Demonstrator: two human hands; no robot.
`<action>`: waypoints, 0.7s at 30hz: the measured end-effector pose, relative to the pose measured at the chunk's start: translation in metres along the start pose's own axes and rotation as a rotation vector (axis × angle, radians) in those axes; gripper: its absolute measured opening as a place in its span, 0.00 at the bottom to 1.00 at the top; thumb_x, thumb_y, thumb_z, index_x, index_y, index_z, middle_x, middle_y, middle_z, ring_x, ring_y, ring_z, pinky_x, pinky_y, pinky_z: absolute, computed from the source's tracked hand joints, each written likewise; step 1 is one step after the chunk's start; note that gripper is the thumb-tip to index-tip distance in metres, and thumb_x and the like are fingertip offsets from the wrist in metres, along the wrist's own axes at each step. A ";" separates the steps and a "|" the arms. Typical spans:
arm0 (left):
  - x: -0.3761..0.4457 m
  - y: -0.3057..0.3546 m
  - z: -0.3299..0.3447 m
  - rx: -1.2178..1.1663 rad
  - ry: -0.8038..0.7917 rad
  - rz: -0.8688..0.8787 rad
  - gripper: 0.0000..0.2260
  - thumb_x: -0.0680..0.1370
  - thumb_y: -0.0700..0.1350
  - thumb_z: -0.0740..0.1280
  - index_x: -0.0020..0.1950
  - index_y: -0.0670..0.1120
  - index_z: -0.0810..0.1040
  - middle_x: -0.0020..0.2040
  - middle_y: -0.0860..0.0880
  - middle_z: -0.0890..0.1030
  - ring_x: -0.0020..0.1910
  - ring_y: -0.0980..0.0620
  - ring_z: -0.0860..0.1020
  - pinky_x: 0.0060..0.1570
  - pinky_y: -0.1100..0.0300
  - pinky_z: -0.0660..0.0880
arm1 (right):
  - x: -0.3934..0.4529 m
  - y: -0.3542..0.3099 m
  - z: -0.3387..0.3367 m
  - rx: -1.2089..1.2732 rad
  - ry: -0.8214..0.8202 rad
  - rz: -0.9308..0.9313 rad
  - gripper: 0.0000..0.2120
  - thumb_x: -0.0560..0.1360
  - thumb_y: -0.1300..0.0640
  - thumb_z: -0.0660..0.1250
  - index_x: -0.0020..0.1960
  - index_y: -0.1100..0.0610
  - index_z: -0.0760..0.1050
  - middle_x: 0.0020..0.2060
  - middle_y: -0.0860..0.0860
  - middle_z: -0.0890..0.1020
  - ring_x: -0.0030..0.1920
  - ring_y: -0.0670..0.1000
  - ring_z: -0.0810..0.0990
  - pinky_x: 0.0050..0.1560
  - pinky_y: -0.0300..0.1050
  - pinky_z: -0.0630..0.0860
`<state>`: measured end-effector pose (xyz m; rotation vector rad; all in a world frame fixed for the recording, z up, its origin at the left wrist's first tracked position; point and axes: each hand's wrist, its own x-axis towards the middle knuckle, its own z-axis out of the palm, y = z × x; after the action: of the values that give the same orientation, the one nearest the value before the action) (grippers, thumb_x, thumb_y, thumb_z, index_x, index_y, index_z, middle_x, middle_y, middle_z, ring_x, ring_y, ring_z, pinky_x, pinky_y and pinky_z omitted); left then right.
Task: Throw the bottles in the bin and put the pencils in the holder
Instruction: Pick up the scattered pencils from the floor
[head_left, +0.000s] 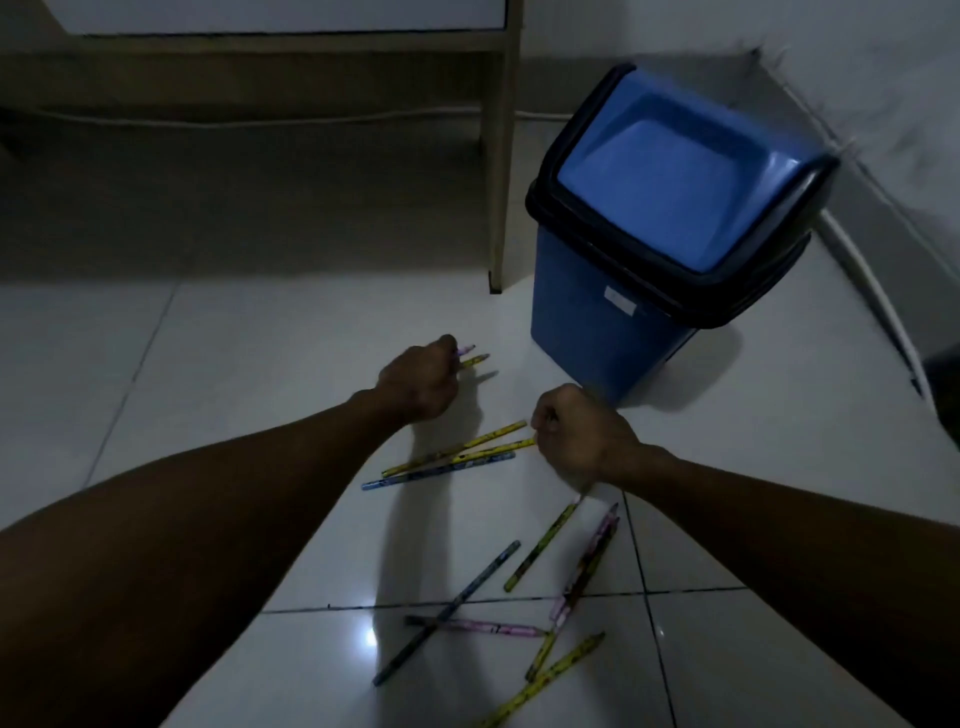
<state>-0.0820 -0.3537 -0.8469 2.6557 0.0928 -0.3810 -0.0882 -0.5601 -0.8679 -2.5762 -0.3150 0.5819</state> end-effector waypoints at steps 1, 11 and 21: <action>-0.004 -0.005 -0.005 -0.034 0.033 -0.031 0.13 0.82 0.49 0.57 0.56 0.41 0.72 0.52 0.37 0.80 0.47 0.39 0.76 0.41 0.55 0.66 | 0.005 -0.003 0.003 -0.015 0.015 -0.010 0.05 0.71 0.59 0.67 0.44 0.53 0.80 0.47 0.54 0.83 0.48 0.55 0.82 0.50 0.51 0.81; -0.036 -0.047 -0.031 -0.455 0.047 -0.207 0.15 0.76 0.50 0.70 0.38 0.40 0.76 0.30 0.46 0.68 0.31 0.48 0.66 0.37 0.55 0.64 | 0.035 -0.015 0.027 -0.087 0.071 -0.016 0.07 0.72 0.61 0.70 0.49 0.56 0.84 0.52 0.54 0.84 0.50 0.56 0.82 0.49 0.47 0.80; -0.035 -0.034 -0.030 -0.609 0.047 -0.230 0.14 0.79 0.44 0.66 0.35 0.44 0.67 0.29 0.47 0.65 0.26 0.51 0.61 0.29 0.60 0.59 | 0.030 -0.007 0.022 -0.193 -0.039 -0.116 0.03 0.74 0.60 0.61 0.45 0.55 0.72 0.47 0.52 0.72 0.47 0.54 0.75 0.41 0.43 0.64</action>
<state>-0.1119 -0.3104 -0.8260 2.0544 0.4559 -0.3019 -0.0721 -0.5354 -0.8924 -2.7099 -0.5544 0.5862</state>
